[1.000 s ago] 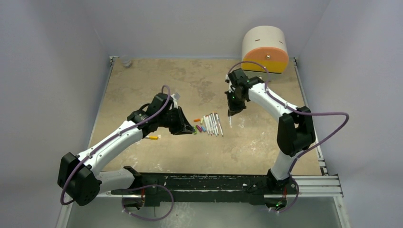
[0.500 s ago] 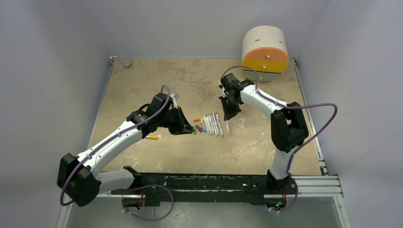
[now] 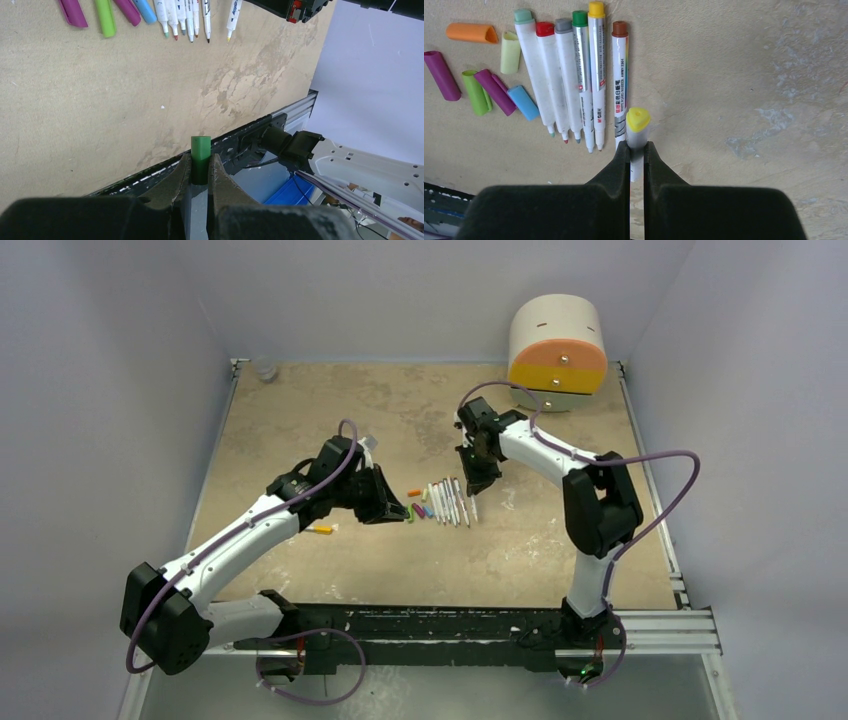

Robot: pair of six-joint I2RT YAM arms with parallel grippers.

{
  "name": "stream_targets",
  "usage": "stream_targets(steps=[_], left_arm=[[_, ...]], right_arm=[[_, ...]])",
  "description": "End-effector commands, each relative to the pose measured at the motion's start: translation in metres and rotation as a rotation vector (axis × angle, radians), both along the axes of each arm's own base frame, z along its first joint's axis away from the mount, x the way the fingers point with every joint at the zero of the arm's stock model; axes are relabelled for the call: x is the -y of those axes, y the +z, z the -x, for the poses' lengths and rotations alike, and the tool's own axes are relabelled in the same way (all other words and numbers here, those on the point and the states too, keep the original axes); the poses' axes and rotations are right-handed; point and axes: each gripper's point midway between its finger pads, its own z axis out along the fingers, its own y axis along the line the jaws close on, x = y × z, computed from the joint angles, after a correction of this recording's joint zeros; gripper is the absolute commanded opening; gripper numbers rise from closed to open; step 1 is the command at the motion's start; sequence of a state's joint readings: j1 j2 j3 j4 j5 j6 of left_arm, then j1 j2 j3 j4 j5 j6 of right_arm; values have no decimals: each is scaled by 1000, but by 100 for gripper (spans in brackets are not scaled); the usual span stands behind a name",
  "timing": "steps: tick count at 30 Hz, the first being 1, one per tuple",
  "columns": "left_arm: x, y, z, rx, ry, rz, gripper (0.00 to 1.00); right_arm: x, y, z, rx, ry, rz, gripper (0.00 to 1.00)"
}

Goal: Open the pen caps

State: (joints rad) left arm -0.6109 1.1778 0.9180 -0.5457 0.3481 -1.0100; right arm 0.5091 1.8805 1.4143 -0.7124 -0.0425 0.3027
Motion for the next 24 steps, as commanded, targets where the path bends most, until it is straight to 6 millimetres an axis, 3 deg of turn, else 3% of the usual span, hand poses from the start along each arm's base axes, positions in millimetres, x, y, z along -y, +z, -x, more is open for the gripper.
stream_targets(steps=[1,16,24], left_arm=[[0,11,-3,44,0,14,0],[-2,8,1,31,-12,4,0],[-2,4,2,19,-17,-5,0]], right_arm=[[-8,7,-9,26,10,-10,1],[-16,3,-4,15,19,-30,8],[-20,10,-5,22,24,-46,18]])
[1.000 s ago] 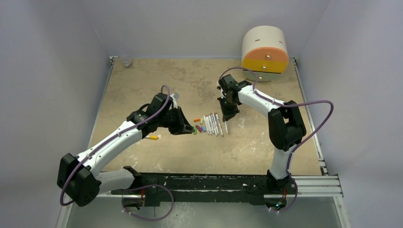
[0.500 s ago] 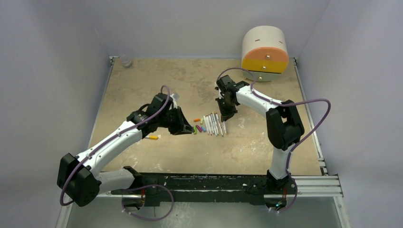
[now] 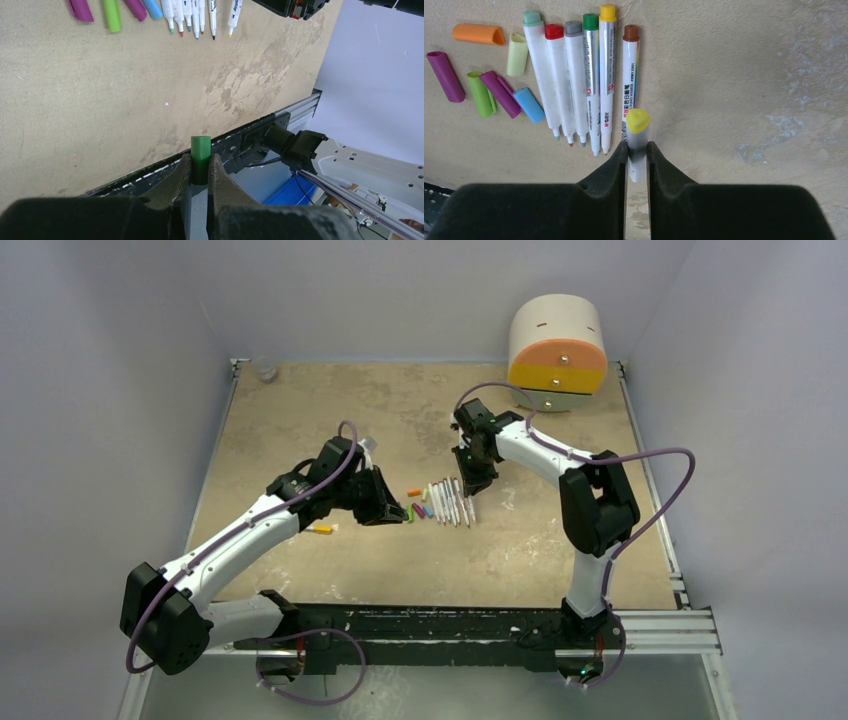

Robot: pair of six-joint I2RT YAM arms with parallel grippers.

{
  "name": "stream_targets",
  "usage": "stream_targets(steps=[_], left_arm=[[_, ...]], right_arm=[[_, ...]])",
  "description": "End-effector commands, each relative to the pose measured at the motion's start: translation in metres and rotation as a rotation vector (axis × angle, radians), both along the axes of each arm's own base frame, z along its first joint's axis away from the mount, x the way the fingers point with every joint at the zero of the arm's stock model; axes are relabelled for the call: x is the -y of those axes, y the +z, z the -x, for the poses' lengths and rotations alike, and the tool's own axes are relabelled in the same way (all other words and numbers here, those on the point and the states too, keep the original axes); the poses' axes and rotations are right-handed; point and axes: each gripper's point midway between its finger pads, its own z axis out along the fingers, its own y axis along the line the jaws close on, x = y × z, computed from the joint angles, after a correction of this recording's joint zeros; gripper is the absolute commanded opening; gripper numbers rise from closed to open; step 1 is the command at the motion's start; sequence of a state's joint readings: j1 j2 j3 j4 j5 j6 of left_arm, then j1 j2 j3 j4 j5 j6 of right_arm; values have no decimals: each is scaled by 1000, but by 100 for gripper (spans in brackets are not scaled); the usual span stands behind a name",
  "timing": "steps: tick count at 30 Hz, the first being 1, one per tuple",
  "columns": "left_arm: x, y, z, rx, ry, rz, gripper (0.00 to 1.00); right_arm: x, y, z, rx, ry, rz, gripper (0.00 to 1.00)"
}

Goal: Open the pen caps

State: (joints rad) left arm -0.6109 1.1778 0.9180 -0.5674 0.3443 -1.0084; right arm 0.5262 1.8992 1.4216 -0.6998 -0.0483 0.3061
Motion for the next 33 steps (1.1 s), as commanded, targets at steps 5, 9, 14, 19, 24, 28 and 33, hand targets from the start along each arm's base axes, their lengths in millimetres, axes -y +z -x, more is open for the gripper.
stream_targets(steps=[5,9,14,19,24,28,33], left_arm=[[1,5,-1,29,-23,6,0],[2,3,-2,24,-25,1,0],[2,1,-3,22,-24,-6,0],[3,-2,-6,15,-21,-17,0],[4,-3,-10,6,-24,-37,0],[6,-5,-12,-2,-36,-52,0],[7,-6,-15,-2,-61,-76,0]], right_arm=[[-14,19,-5,30,15,-54,26],[-15,24,-6,37,17,-66,31],[-18,35,-8,55,19,-84,33],[-21,48,-3,44,30,-110,35],[17,67,-27,136,-115,-47,43],[89,67,-56,164,-274,0,46],[121,57,-66,147,-339,15,52]])
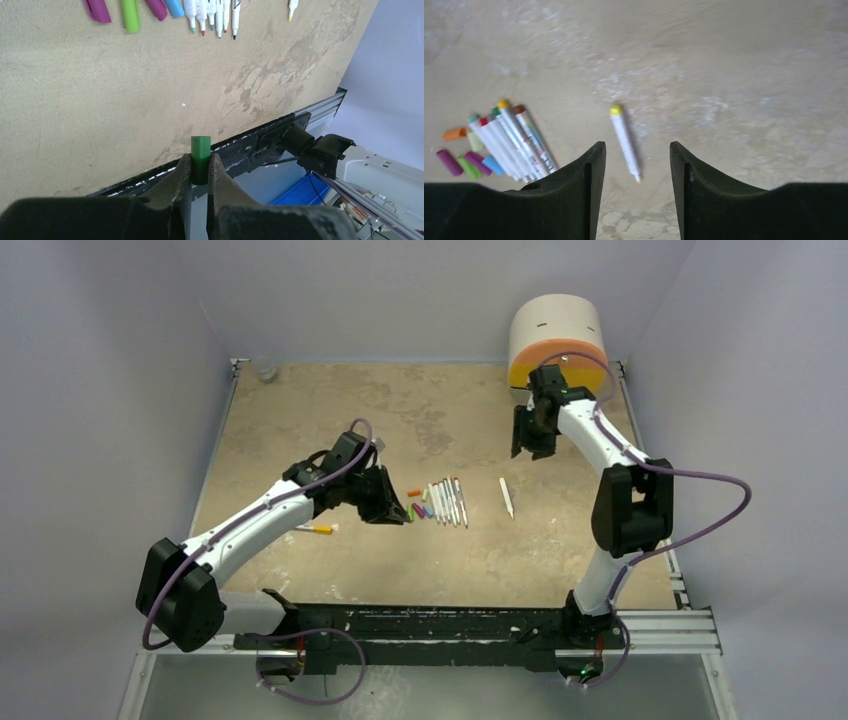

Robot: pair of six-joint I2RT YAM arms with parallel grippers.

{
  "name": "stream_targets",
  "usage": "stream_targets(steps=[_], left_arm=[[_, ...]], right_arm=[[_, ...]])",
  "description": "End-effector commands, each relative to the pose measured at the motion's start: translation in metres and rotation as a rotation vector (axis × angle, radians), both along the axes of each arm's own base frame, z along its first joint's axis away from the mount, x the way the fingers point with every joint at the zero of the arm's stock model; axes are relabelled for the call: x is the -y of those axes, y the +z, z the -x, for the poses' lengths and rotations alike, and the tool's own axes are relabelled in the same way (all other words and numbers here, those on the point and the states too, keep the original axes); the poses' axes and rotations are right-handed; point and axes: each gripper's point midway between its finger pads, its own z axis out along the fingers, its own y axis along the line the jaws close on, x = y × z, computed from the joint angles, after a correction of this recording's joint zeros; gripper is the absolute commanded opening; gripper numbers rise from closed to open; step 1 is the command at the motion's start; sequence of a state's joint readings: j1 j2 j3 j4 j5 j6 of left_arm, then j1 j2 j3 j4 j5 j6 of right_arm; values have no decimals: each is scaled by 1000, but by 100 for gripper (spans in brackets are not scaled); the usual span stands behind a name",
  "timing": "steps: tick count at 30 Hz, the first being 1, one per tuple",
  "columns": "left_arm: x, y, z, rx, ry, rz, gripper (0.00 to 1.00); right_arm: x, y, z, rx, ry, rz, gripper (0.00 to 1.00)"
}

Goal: Open the pen caps

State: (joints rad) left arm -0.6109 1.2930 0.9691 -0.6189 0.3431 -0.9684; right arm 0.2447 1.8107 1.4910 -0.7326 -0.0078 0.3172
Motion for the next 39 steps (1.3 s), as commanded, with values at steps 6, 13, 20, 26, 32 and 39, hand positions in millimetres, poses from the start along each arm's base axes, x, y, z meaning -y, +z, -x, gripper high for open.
stream_targets(steps=[6,13,20,26,32,39], left_arm=[[9,12,-14,67,-57,5,0],[-1,-10,-21,42,-83,-120,0],[-48,-42,-45,21,-14,-392,0],[-67,-66,-68,38,19,-507,0],[-62,-83,-90,65,4,-543,0],[-55,-96,-114,84,-17,-581,1]], right_arm=[[16,-15,12,-44,-24,-17,55],[19,-22,28,-42,-6,-19,54],[17,-22,41,-47,-4,-41,54],[16,-11,48,-37,6,-53,54],[15,1,57,-24,13,-63,55],[15,0,64,-37,18,-64,55]])
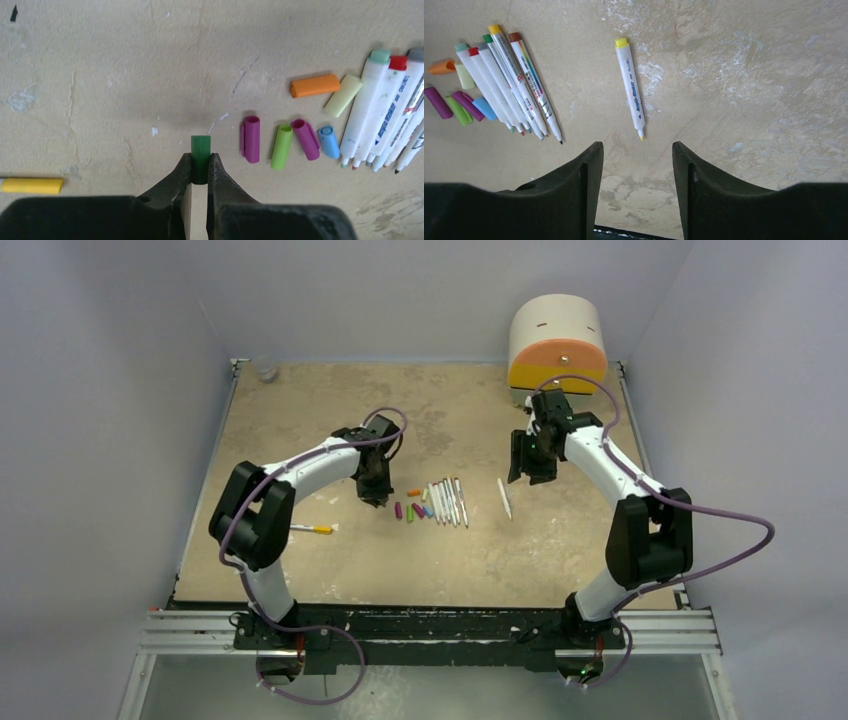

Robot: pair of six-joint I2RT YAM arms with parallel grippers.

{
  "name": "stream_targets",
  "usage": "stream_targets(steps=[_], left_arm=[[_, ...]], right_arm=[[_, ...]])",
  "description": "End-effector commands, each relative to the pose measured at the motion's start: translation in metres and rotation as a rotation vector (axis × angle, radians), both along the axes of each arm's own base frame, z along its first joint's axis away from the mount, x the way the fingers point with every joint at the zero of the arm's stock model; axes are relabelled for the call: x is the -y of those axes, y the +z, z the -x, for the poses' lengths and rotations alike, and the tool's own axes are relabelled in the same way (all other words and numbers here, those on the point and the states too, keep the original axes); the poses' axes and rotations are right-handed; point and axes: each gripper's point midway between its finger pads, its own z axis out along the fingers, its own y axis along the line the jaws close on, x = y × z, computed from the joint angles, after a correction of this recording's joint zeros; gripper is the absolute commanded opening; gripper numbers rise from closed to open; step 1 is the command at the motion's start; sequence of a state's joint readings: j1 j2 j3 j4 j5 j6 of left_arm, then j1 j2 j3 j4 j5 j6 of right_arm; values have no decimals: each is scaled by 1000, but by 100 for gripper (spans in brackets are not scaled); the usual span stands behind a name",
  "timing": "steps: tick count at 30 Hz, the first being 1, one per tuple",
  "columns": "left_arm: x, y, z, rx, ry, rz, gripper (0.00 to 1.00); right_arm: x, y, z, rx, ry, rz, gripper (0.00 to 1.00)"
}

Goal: Open the pen caps

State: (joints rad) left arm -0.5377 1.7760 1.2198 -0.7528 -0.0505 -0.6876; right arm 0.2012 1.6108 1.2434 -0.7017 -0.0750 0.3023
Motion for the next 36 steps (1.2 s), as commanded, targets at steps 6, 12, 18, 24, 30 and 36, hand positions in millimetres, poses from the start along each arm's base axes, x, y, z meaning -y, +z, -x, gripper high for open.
stream_targets(steps=[6,12,18,24,30,36], left_arm=[[14,-2,-41,78,-41,-20,3],[15,-10,-38,48,-49,-30,8],[16,-15,-32,21,-71,-29,14],[23,-14,-25,-5,-113,-1,22],[25,-1,-18,-1,-116,32,41],[31,40,-27,61,-98,69,43]], right_arm=[[-4,5,5,-9,32,-17,55],[-5,-3,1,-27,44,-13,56],[-8,-6,0,-37,34,-29,56],[-7,-5,5,-47,12,-27,56],[-8,-2,10,-55,-17,-32,56],[-15,12,9,-52,-33,-73,57]])
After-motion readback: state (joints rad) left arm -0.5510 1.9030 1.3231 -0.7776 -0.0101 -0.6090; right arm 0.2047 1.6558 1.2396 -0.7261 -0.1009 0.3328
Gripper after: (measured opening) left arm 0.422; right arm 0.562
